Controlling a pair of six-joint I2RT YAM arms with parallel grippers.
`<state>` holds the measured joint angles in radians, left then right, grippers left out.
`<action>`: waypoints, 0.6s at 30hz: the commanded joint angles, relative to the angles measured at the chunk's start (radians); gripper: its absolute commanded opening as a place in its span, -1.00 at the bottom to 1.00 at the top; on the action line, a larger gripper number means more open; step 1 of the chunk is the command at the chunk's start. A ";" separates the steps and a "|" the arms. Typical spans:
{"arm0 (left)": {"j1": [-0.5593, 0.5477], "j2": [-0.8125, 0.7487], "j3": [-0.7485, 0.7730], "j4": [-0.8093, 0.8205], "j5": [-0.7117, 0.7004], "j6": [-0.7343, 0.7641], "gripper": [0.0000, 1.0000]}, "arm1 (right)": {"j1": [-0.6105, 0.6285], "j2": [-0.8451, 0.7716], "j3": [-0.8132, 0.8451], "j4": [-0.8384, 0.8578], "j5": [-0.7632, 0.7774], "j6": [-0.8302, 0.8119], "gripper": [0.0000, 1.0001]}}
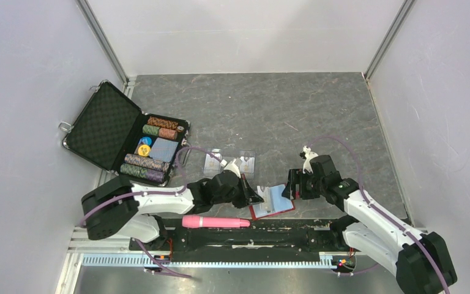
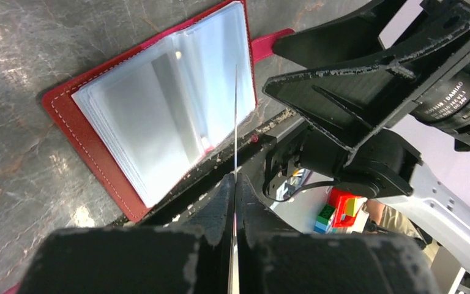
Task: Put the credit cards into the card holder
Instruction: Insert the credit card into the card holder.
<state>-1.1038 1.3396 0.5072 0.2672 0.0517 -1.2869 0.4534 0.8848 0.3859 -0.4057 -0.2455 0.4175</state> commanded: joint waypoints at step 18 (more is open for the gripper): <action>-0.039 0.028 -0.090 0.099 -0.130 -0.043 -0.95 | -0.003 -0.163 -0.316 0.207 -0.270 0.224 0.03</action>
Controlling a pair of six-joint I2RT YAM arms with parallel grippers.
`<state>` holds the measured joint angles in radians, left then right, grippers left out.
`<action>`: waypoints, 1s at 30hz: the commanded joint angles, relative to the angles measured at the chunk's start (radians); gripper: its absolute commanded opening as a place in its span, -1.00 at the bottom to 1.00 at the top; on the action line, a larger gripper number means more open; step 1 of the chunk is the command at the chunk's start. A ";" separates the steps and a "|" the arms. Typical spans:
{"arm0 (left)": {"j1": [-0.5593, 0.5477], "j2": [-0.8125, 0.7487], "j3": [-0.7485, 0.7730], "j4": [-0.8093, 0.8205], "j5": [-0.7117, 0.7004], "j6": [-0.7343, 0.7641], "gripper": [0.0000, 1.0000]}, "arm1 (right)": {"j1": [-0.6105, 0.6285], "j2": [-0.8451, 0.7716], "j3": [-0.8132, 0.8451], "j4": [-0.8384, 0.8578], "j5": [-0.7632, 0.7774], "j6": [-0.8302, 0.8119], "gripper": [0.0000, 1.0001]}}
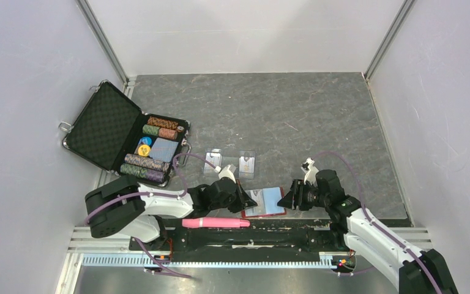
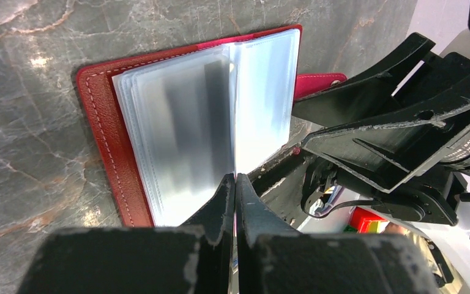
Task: Put the credit cards into the card holder
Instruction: Insert the credit card into the card holder.
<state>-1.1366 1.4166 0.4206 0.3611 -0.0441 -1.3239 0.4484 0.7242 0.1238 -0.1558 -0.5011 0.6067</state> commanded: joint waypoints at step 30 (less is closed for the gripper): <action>0.081 0.143 0.023 0.159 0.210 0.069 -0.95 | 0.003 0.017 -0.056 -0.057 -0.004 -0.001 0.03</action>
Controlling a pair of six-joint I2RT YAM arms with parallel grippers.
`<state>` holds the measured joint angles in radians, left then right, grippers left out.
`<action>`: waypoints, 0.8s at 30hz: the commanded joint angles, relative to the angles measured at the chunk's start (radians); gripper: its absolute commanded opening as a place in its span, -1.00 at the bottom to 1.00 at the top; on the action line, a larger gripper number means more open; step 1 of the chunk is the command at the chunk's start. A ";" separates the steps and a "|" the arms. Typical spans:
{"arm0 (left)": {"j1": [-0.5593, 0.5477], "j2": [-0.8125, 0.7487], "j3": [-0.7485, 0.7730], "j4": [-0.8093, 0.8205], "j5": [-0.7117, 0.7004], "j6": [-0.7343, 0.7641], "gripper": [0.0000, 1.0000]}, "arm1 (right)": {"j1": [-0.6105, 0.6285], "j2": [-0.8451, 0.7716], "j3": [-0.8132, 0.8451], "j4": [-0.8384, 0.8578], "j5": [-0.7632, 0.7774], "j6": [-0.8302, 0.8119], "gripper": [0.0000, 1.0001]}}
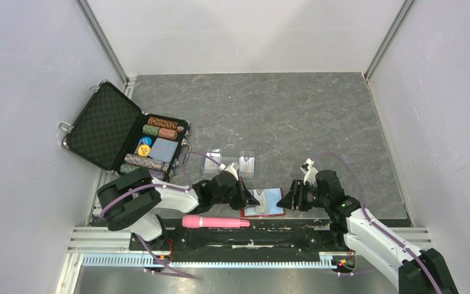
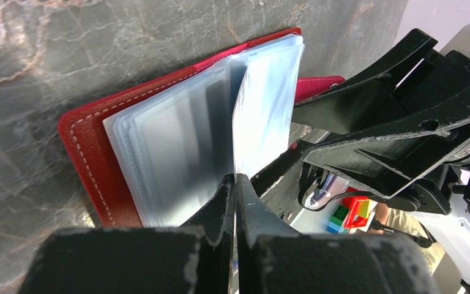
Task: Put the credit cards into the card holder
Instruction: Insert the credit card into the card holder.
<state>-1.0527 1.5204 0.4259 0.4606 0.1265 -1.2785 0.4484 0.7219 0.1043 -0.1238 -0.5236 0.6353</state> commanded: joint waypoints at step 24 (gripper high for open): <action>-0.033 0.031 0.202 -0.332 -0.014 0.121 -0.24 | 0.003 0.002 -0.047 -0.094 0.020 -0.031 0.02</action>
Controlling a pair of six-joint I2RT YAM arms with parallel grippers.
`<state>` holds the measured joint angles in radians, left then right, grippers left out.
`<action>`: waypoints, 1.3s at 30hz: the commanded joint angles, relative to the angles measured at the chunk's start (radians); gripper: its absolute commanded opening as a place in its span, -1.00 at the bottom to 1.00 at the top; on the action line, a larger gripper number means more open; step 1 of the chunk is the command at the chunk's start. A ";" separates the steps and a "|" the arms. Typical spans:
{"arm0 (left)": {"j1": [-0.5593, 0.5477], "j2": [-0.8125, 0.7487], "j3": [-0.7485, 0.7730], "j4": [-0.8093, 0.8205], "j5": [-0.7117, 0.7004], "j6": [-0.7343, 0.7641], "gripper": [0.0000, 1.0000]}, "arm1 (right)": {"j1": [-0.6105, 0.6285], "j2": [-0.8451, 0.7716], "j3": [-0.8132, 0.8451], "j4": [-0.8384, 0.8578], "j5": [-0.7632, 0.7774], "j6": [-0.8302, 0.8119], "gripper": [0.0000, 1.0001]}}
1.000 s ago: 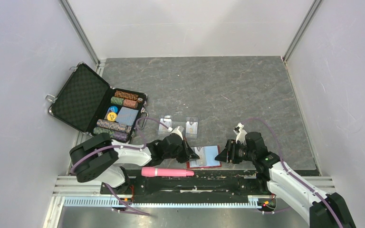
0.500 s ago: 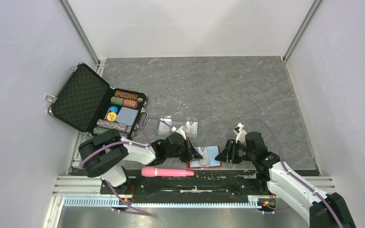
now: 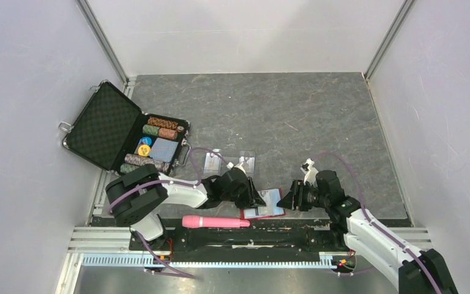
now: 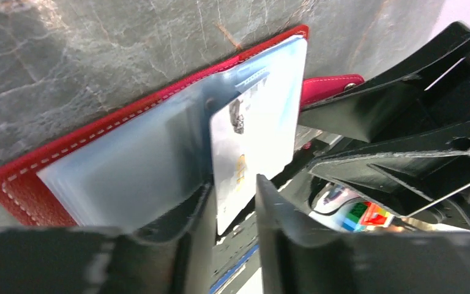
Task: Put the credit cards into the card holder
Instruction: Insert the credit card into the card holder.
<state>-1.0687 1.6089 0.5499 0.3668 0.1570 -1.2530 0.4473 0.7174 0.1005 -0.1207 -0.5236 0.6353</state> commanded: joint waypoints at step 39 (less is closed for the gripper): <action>-0.049 -0.052 0.313 -0.635 -0.153 0.280 0.34 | 0.004 0.011 0.046 -0.178 0.049 -0.084 0.10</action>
<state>-1.1172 1.6432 0.8536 -0.1356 0.0841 -1.0451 0.4477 0.7109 0.1158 -0.1593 -0.5247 0.6117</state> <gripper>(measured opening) 0.650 0.537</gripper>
